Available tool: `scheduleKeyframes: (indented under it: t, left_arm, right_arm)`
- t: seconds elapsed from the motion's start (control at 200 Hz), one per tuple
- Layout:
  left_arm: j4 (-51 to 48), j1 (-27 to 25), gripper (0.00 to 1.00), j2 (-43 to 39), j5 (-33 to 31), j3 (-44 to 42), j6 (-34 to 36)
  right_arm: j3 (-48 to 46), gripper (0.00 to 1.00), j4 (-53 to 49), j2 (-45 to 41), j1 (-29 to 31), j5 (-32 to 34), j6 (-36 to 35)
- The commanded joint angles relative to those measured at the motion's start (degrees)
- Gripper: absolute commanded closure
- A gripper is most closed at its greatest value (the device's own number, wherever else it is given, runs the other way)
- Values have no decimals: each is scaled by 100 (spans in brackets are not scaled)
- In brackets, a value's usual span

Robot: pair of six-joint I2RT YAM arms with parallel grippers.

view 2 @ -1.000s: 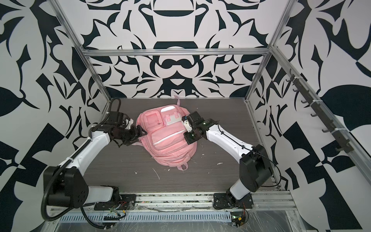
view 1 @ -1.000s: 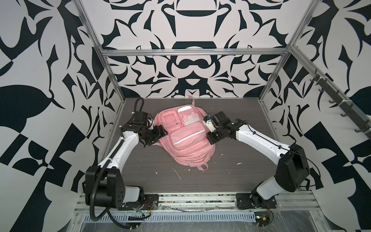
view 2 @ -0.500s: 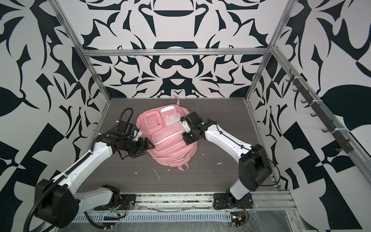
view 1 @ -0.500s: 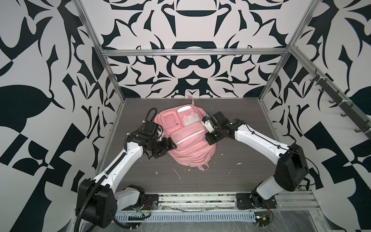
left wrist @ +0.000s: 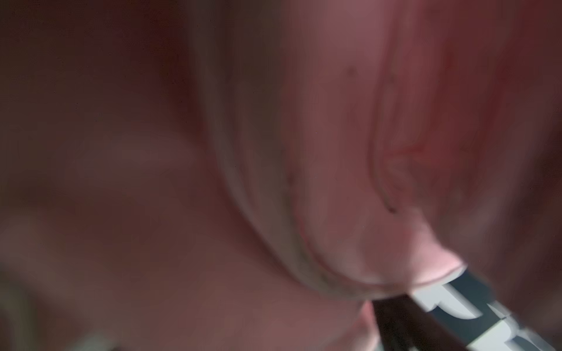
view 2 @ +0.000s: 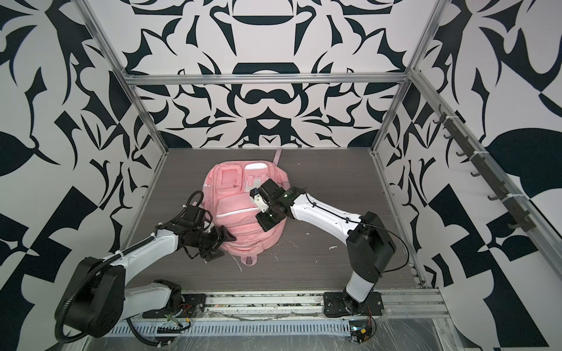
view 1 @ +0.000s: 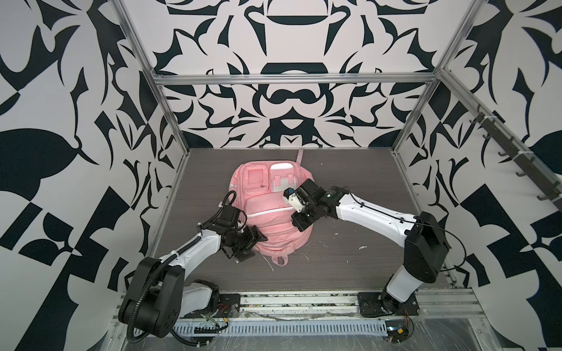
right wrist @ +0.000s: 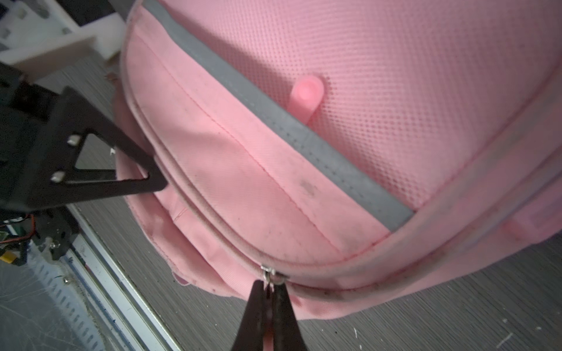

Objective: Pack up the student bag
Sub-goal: 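Pull the zipper along the compartment with the right gripper while the left steadies the bag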

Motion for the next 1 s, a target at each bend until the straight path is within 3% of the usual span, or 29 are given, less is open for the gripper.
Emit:
scheduleKeyframes:
  t: [0.0, 0.24, 0.47, 0.705, 0.995]
  left_arm:
    - [833, 77, 44, 86, -214, -31, -372]
    - [855, 434, 100, 26, -426, -193, -359]
    - [239, 1054, 100, -88, -377, 8, 370]
    - [-305, 1088, 100, 256, -424, 425, 1025]
    - [-540, 1086, 100, 287, -401, 535, 1347]
  right_arm:
    - [202, 100, 364, -84, 134, -529, 87]
    - [145, 100, 304, -154, 129, -353, -106]
    - [210, 100, -311, -216, -316, 346, -568]
    - [490, 100, -572, -118, -1024, 576, -922]
    - [1003, 100, -631, 397, -1360, 684, -1080]
